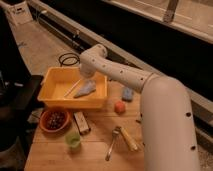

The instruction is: Place brush in tray

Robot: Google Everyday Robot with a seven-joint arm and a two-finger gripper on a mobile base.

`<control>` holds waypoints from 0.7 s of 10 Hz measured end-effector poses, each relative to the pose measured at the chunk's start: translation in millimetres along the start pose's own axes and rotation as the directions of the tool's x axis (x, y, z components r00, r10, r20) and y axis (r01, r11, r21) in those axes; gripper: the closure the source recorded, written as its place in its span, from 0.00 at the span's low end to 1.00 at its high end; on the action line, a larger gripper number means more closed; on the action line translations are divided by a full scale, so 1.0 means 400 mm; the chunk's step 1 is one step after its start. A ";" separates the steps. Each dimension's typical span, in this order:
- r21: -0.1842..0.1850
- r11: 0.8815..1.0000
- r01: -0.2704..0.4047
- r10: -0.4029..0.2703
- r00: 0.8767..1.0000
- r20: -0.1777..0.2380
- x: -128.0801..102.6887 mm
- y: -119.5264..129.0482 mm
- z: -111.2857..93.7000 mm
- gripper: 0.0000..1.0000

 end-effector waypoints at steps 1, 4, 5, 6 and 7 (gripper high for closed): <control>-0.016 1.000 -0.018 0.018 1.000 0.014 -0.003 0.016 0.016 1.00; -0.095 0.994 -0.047 0.054 0.996 0.070 -0.024 0.075 0.048 0.74; -0.111 0.993 -0.050 0.060 0.994 0.086 -0.031 0.088 0.056 0.66; -0.133 0.990 -0.056 0.070 0.992 0.109 -0.039 0.109 0.069 0.54; -0.143 0.988 -0.056 0.074 0.990 0.123 -0.046 0.118 0.074 0.44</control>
